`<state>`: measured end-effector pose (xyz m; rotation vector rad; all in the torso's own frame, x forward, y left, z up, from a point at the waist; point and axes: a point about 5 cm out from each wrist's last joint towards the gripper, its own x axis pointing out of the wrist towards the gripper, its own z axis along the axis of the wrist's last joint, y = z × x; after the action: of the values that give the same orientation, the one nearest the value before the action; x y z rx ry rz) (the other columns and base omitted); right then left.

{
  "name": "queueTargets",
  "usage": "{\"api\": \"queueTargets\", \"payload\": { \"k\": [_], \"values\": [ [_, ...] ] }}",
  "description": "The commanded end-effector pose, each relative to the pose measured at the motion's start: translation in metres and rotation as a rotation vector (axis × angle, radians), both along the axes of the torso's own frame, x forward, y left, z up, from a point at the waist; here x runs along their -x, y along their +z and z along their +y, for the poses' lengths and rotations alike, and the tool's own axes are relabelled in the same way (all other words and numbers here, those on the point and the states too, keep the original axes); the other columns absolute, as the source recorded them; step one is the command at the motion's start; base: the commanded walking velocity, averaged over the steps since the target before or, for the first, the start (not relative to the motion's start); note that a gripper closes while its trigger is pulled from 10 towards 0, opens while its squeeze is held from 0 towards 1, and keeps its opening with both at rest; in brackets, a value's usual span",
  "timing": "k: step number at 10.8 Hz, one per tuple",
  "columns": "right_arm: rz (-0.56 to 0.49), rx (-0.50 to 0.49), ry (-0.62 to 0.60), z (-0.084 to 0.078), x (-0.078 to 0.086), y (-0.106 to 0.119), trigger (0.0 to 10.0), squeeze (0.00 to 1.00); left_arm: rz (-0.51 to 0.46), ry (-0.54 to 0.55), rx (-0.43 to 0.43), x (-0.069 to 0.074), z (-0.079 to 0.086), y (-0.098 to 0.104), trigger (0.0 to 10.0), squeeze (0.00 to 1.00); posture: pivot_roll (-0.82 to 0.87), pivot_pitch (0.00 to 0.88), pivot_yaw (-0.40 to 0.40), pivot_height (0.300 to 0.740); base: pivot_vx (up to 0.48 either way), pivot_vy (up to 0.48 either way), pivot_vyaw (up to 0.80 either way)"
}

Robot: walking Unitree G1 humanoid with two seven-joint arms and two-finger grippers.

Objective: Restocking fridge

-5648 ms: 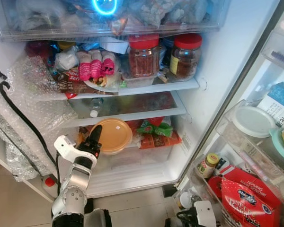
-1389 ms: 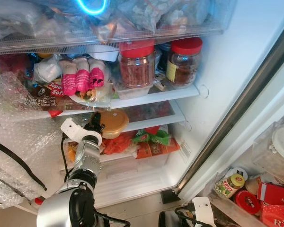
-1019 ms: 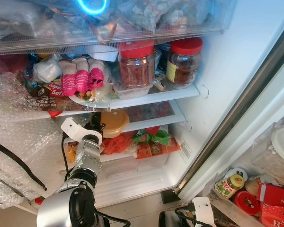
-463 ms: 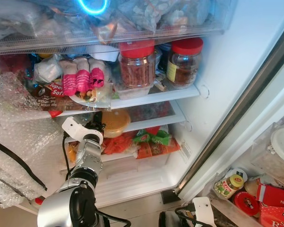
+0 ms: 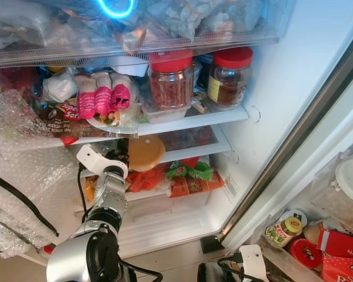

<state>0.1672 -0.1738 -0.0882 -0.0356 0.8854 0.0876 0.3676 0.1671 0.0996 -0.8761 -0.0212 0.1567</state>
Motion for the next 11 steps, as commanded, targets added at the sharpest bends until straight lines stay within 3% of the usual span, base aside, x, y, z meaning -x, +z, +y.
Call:
{"api": "queueTargets", "payload": {
  "k": [1, 2, 7, 11],
  "values": [
    [0.186, 0.002, 0.01, 0.004, 0.044, -0.019, 10.0, 0.0, -0.027, 0.008, -0.012, -0.003, 0.0, 0.007, 10.0, 0.11, -0.19, 0.077, -0.012, 0.631, 0.0, 0.0, 0.0],
    [0.186, 0.002, 0.009, 0.004, 0.044, -0.019, 10.0, 0.0, -0.043, 0.01, -0.018, -0.003, 0.002, 0.009, 10.0, 0.0, -0.19, 0.077, -0.012, 0.631, 0.0, 0.0, 0.0],
    [0.185, 0.001, 0.008, 0.004, 0.044, -0.019, 10.0, 0.0, -0.027, -0.002, -0.063, -0.003, 0.002, 0.009, 10.0, 0.0, -0.18, 0.079, -0.011, 0.631, 0.0, 0.0, 0.0],
    [0.186, -0.002, 0.009, 0.004, 0.044, -0.019, 10.0, 0.0, 0.07, -0.078, -0.235, -0.003, -0.006, 0.002, 10.0, 0.0, -0.18, 0.081, -0.01, 0.631, 0.0, 0.0, 0.0]
  ]
}}
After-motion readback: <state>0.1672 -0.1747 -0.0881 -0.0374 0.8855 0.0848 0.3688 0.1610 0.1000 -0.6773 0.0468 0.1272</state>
